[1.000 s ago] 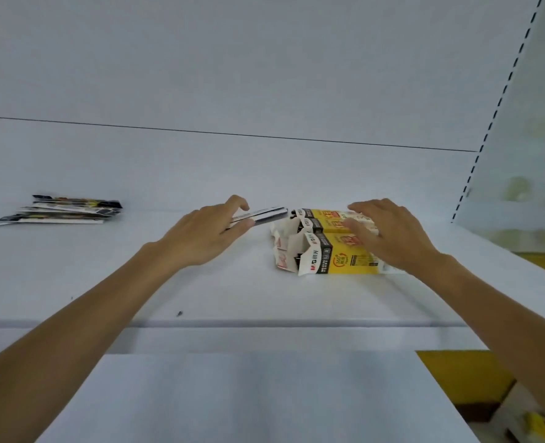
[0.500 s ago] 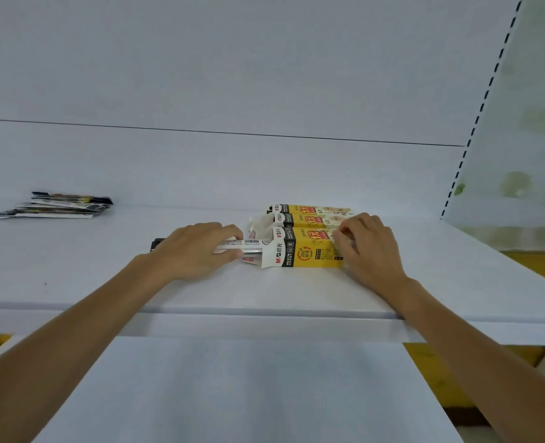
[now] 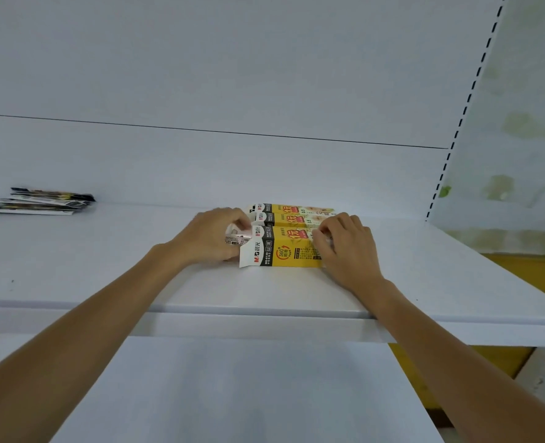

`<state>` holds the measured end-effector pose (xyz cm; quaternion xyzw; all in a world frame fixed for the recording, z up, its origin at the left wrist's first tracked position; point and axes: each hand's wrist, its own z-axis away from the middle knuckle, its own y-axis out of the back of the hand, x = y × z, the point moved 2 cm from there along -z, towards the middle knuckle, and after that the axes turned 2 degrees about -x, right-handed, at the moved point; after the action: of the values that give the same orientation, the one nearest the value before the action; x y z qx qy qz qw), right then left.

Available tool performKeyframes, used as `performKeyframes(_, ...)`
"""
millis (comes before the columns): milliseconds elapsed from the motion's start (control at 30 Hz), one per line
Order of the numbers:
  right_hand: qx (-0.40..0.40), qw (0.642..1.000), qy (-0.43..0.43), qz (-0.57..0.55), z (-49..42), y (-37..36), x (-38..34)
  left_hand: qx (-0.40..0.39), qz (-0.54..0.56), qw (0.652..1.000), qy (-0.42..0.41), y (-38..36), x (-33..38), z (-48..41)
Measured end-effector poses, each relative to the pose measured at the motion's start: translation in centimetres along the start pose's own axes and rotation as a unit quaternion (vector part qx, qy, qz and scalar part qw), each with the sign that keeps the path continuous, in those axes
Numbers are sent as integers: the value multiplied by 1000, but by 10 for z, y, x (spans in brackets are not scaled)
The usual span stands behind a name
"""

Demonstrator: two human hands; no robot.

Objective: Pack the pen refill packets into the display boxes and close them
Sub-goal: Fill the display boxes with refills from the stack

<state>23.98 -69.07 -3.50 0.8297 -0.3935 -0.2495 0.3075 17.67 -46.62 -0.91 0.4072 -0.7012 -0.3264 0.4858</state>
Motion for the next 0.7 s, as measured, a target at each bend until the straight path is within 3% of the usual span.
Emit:
performKeyframes(133,4,1000,3,-2,0,-2,1,115,-16,988,98,21,-29,12)
performKeyframes(233,12,1000,7,1,-1,-2,2,82,34,980,179,28,-51,27)
performKeyframes(367,8,1000,8,10,-1,-4,2,81,113,977,164,21,-51,35)
performKeyframes(533,22,1000,15,4,0,-3,0,111,113,978,139,8,-31,27)
performKeyframes(700,16,1000,14,0,0,-2,0,2,103,991,82,-16,2,11)
